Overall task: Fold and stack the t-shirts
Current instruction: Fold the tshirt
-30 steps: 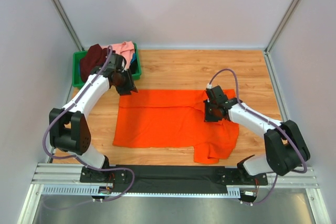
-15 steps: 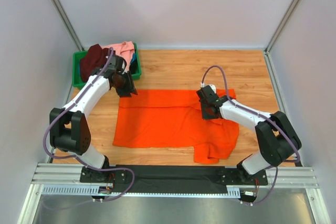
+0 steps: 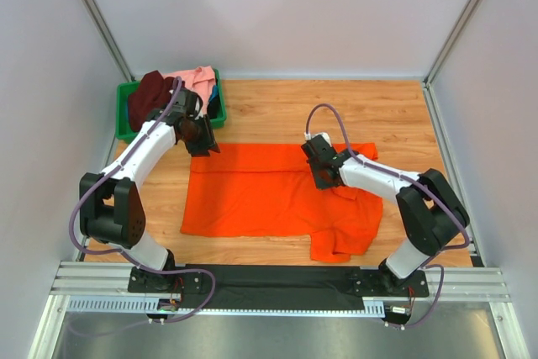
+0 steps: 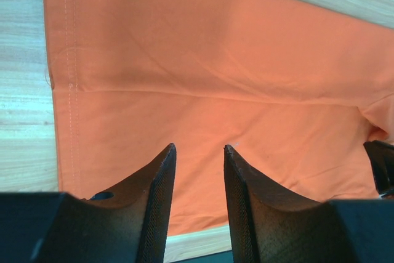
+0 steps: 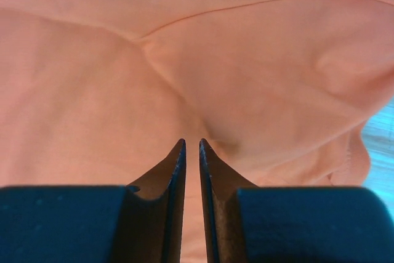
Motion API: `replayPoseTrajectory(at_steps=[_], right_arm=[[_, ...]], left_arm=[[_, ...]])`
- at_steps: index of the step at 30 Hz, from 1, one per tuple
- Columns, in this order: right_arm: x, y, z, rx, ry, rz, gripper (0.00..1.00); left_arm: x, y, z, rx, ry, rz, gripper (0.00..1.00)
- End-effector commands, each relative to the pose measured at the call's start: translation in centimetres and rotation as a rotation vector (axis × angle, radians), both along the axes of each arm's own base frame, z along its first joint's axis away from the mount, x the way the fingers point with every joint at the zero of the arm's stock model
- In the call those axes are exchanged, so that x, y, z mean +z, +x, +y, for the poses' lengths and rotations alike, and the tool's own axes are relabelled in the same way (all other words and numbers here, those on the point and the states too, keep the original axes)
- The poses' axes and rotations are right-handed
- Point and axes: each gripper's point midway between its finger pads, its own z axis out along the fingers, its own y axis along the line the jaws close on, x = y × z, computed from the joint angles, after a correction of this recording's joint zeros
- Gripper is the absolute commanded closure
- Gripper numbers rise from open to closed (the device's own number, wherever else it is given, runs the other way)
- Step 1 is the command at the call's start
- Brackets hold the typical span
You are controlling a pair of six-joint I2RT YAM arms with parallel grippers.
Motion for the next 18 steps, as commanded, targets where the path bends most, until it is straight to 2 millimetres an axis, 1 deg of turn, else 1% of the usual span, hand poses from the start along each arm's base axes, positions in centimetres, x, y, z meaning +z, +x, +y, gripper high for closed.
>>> replayPoseTrajectory(at_steps=[1, 4, 7, 9, 12, 13, 18], right_arm=[[1.3, 0.9, 1.7, 0.05, 0.034, -0.037, 0.85], [0.2, 0.7, 1.1, 0.06, -0.026, 0.0, 0.87], [0.0, 1.0, 0.7, 0.067, -0.063, 0.011, 0.87], [0.1, 1.3, 0.5, 0.071, -0.083, 0.0, 0.86], [0.4, 2.3, -0.2, 0.057, -0.139, -0.03, 0.83], [0.2, 2.5, -0.7, 0.049, -0.167, -0.03, 0.82], [0.6, 3.7, -0.8, 0.046, -0.196, -0.062, 0.79]], left_arm=[[1.2, 0.4, 0.4, -0.001, 0.003, -0.041, 0.56], [1.2, 0.3, 0.5, -0.002, 0.005, -0.044, 0.56], [1.3, 0.3, 0.7, 0.002, 0.008, -0.046, 0.56], [1.3, 0.4, 0.7, 0.005, 0.006, -0.045, 0.56], [1.3, 0.4, 0.7, 0.006, 0.003, -0.046, 0.56], [1.3, 0.4, 0.7, 0.004, 0.004, -0.045, 0.56], [1.2, 0.4, 0.7, 0.005, 0.006, -0.045, 0.56]])
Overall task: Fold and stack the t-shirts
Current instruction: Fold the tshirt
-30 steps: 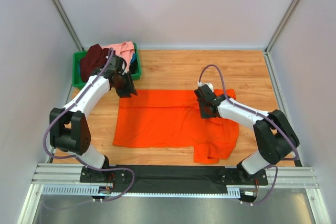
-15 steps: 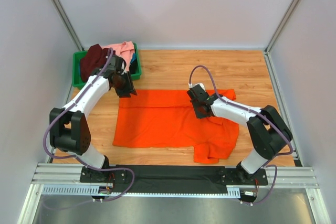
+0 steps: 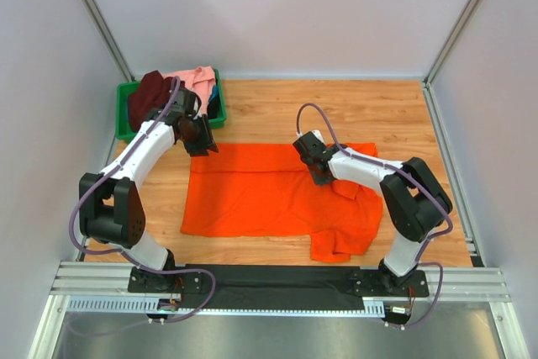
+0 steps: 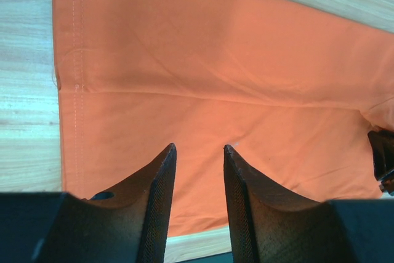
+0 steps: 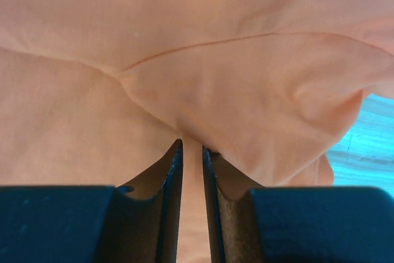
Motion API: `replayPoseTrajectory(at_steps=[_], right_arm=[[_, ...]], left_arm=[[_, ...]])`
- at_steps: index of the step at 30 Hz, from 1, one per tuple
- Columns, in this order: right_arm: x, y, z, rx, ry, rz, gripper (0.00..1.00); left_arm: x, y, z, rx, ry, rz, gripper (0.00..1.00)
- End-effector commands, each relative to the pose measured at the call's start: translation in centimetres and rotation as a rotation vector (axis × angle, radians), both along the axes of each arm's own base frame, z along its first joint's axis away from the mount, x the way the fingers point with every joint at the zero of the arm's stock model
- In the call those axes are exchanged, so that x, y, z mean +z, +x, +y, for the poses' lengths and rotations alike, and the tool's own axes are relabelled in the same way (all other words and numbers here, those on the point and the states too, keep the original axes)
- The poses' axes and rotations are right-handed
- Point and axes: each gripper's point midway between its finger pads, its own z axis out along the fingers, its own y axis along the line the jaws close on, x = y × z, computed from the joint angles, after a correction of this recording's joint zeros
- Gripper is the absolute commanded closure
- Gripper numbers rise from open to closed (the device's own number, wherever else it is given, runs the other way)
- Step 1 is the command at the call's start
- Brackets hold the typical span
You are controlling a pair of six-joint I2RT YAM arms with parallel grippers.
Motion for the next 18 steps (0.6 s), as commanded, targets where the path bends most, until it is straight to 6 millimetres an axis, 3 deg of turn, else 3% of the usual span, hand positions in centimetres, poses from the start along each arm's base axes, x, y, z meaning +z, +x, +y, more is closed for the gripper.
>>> replayPoseTrajectory(at_steps=[1, 7, 18], right_arm=[[1.4, 2.1, -0.2, -0.001, -0.037, -0.077, 0.79], [0.6, 2.6, -1.2, -0.017, -0.054, -0.065, 0.77], [-0.1, 3.0, -0.8, -0.006, 0.012, -0.028, 0.78]], left_arm=[[1.2, 0.3, 0.3, -0.007, 0.004, -0.043, 0.56], [1.3, 0.4, 0.4, -0.003, 0.002, -0.047, 0.56], [1.2, 0.4, 0.5, 0.0, 0.007, -0.045, 0.56]])
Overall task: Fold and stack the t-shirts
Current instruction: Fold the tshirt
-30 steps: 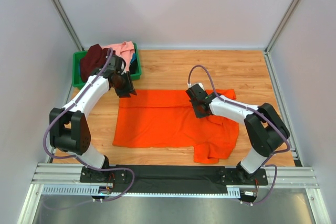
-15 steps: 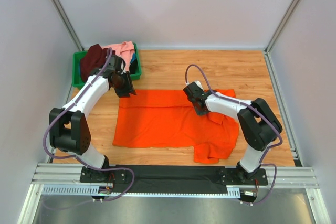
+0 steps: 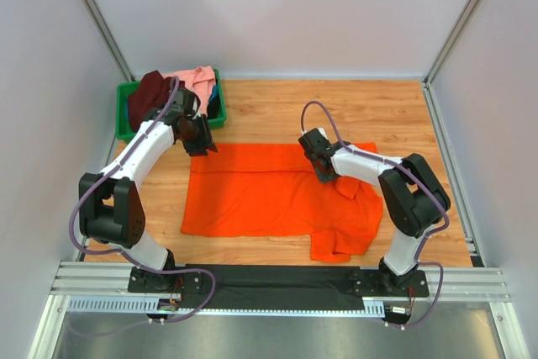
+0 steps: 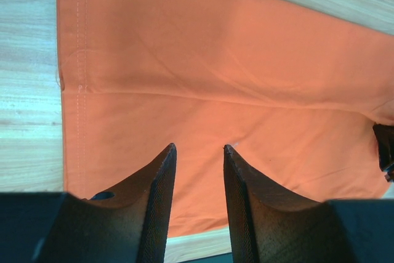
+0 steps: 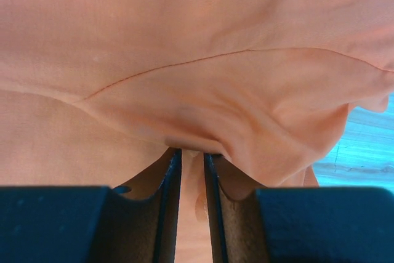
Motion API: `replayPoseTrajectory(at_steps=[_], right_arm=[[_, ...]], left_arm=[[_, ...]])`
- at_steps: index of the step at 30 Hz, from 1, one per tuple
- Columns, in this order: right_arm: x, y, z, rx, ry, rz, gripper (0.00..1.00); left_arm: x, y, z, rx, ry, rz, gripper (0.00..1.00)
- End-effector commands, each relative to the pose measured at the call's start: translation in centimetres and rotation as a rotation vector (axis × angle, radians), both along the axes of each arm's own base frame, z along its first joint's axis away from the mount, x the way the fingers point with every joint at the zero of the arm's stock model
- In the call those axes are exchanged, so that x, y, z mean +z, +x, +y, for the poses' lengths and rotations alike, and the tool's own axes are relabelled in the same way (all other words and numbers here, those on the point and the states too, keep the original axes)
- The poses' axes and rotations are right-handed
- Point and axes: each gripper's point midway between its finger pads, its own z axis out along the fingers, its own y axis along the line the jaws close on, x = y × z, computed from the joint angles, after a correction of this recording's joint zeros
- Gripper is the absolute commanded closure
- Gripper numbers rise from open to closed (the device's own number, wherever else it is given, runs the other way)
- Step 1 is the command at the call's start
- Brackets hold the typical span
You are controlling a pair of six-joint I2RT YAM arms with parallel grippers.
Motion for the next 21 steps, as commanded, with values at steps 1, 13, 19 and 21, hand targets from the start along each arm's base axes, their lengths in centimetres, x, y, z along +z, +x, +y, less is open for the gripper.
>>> replayPoseTrajectory(at_steps=[1, 13, 19, 21], right_arm=[[0.5, 1.7, 0.8, 0.007, 0.048, -0.031, 0.78], [1.0, 2.0, 0.6, -0.019, 0.074, 0.004, 1.0], [3.4, -0.4, 1.9, -0.017, 0.152, 0.135, 1.0], [3.4, -1.7, 2.3, -0.018, 0.177, 0.201, 1.0]], left_arm=[[1.2, 0.4, 0.4, -0.003, 0.009, -0.044, 0.56], [0.7, 0.2, 0.6, 0.009, 0.022, -0.025, 0.56], [0.9, 0.3, 0.6, 0.012, 0.016, -0.027, 0.56], [0.7, 0.3, 0.5, 0.012, 0.012, -0.022, 0.56]])
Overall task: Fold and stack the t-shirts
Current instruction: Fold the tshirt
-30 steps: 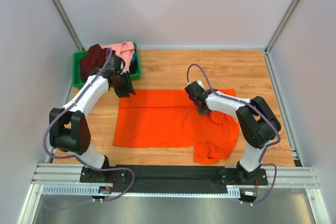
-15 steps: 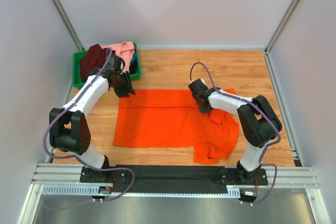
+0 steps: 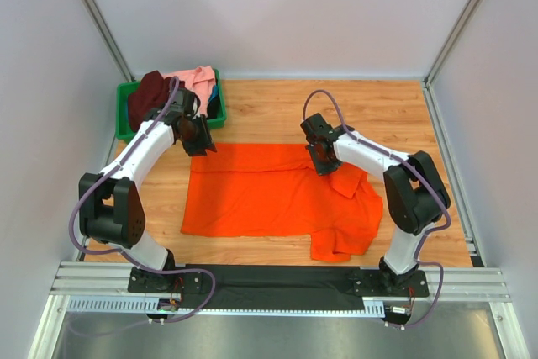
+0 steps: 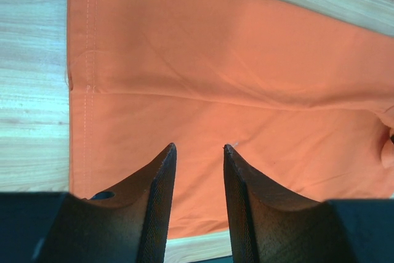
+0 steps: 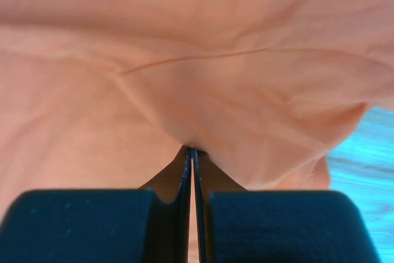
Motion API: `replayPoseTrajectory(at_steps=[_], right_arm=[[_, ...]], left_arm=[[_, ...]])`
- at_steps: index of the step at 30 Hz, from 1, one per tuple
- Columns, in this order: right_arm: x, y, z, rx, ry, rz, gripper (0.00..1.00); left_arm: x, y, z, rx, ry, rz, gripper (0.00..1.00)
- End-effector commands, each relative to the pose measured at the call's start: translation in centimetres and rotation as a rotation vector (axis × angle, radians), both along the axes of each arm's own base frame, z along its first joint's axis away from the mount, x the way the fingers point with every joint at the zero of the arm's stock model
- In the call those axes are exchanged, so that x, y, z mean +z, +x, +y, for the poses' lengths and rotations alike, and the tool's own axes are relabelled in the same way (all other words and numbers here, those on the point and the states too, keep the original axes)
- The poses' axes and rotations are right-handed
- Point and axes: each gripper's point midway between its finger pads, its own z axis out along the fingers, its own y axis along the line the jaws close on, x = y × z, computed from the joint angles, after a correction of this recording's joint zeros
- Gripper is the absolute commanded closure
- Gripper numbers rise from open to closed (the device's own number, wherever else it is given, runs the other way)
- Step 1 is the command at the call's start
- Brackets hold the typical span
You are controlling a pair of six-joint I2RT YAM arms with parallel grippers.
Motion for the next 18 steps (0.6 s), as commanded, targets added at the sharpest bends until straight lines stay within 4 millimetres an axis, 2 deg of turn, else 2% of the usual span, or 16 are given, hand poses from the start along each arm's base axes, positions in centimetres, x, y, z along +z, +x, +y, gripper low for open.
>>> replayPoseTrajectory(at_steps=[1, 3, 8, 13, 15, 18], right_arm=[[1.1, -2.8, 1.1, -0.017, 0.086, 0.125, 1.0], [0.7, -4.0, 0.8, -0.027, 0.084, 0.173, 1.0], [1.3, -5.2, 1.5, -0.027, 0.141, 0.203, 1.0], [3.2, -5.3, 4.4, 0.005, 0.3, 0.219, 1.0], [3.3, -5.6, 5.2, 0.011, 0.335, 0.245, 1.0], [2.1, -6.2, 5.1, -0.011, 0.322, 0.297, 1.0]], left_arm=[[0.9, 0.3, 0.0, 0.0, -0.012, -0.022, 0.56], [0.6, 0.2, -0.1, -0.005, -0.015, -0.01, 0.56], [0.2, 0.3, -0.3, -0.009, -0.024, -0.001, 0.56], [-0.4, 0.1, -0.4, -0.013, -0.029, 0.021, 0.56], [-0.4, 0.0, -0.4, -0.01, -0.026, 0.023, 0.56], [-0.5, -0.2, -0.3, -0.011, -0.021, 0.028, 0.56]])
